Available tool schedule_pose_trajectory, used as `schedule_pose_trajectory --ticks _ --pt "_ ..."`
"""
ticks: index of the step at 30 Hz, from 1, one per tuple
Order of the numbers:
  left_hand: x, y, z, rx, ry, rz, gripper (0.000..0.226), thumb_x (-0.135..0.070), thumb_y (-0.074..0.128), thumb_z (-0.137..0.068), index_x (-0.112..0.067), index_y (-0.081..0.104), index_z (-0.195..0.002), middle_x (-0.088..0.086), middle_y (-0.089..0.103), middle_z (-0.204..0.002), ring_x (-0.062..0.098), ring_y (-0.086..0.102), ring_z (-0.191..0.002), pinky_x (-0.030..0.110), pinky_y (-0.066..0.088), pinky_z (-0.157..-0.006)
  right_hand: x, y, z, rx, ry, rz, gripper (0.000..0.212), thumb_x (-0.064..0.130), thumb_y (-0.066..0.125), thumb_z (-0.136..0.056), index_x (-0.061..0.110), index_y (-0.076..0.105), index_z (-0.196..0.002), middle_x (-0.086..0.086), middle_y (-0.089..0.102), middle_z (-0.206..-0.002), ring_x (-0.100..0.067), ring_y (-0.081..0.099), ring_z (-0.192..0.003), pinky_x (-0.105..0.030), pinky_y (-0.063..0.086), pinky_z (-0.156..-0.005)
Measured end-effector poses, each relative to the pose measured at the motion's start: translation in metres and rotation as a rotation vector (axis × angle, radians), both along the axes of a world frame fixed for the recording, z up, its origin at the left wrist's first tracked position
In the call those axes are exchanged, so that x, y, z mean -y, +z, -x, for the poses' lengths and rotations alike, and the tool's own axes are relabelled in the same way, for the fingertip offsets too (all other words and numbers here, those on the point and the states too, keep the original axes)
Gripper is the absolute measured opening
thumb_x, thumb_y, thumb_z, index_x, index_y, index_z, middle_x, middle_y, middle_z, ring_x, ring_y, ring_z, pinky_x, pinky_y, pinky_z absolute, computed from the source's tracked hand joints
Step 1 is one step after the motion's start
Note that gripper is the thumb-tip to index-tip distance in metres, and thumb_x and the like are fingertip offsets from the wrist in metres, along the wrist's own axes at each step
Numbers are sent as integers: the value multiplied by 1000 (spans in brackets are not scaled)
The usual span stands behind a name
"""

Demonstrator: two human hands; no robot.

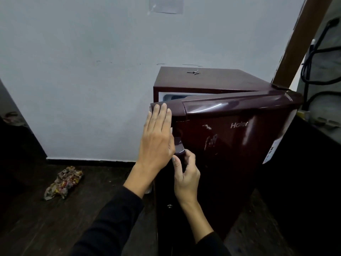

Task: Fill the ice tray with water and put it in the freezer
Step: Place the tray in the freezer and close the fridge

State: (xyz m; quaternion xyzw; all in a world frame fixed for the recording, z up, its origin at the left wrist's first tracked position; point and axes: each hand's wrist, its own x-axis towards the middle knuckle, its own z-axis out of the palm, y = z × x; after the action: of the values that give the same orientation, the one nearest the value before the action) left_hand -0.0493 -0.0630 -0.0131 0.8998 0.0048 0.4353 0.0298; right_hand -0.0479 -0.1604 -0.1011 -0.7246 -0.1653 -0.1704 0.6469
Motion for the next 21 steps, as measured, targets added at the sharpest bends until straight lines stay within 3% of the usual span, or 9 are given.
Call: schedule_pose_trajectory --ticks 4,6,10,13,21 --pt "-20 0 -27 -35 -2 21 52 -19 32 -94 5 41 -139 22 38 -148 35 31 -140 49 25 -116 -17 4 -24 -53 45 66 47 39 57 -92 11 52 -130 -2 64 -119 7 53 -105 -2 39 -89" --pt "-28 1 -39 -58 -18 38 53 -21 30 -95 5 40 -140 23 36 -149 36 29 -141 49 23 -116 -25 4 -35 -70 47 96 44 31 58 -94 10 52 -132 -6 63 -124 1 52 -111 0 36 -89" --pt "-39 1 -59 -127 -16 43 57 -29 25 -97 5 34 -143 24 29 -152 37 23 -143 46 15 -118 -41 4 -55 -93 47 114 42 26 57 -96 8 51 -133 -11 61 -129 -18 54 -124 -16 40 -97" --pt "-46 3 -72 -175 14 26 61 -34 20 -98 4 31 -145 23 25 -153 36 20 -145 45 11 -119 -52 7 -68 -106 46 117 40 25 57 -96 8 52 -132 -12 62 -127 -20 56 -123 -24 44 -99" --pt "-61 8 -94 -239 35 4 68 -41 10 -95 0 26 -148 19 20 -157 31 15 -147 42 4 -119 -67 14 -89 -163 40 113 42 28 59 -95 8 53 -131 -13 62 -125 -21 58 -119 -32 48 -99"
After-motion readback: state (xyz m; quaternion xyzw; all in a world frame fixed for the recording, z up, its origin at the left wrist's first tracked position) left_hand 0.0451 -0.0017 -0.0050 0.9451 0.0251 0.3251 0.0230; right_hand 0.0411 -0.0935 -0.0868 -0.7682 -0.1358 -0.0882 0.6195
